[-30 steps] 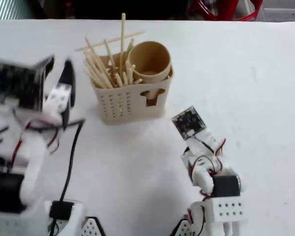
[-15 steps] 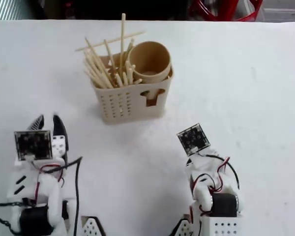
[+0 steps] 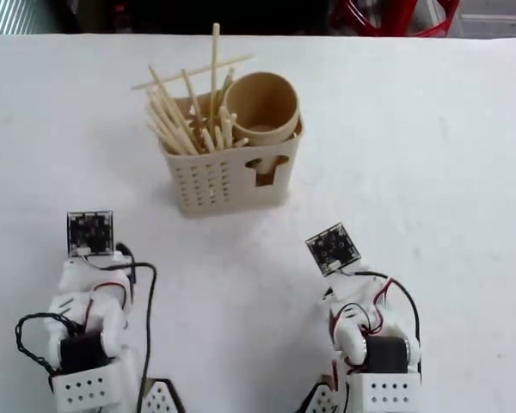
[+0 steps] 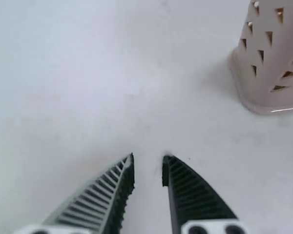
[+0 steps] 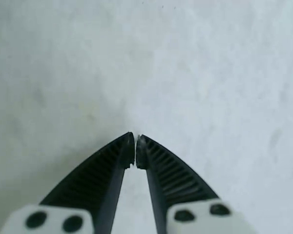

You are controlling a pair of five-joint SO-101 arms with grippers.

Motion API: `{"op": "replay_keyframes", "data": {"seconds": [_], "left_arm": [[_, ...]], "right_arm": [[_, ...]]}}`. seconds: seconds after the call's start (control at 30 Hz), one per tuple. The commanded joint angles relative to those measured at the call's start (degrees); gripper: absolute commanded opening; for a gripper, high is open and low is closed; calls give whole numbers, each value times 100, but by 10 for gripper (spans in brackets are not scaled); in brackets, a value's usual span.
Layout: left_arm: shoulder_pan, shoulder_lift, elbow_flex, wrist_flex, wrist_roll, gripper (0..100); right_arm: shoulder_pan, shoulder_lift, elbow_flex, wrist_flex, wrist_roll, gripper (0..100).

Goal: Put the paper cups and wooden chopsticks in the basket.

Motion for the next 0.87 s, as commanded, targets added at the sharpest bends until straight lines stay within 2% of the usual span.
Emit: {"op": "replay_keyframes", "data": {"seconds": [0.0, 0.2, 0.83], "left_arm": [[-84, -22, -9, 88, -35, 110], [-84, -40, -9, 1618, -9, 110], [-84, -48, -9, 1565, -9, 110]], "right_arm": [[66, -48, 53, 40, -9, 21], [66, -48, 53, 40, -9, 21], [66, -48, 53, 40, -9, 20]]}}
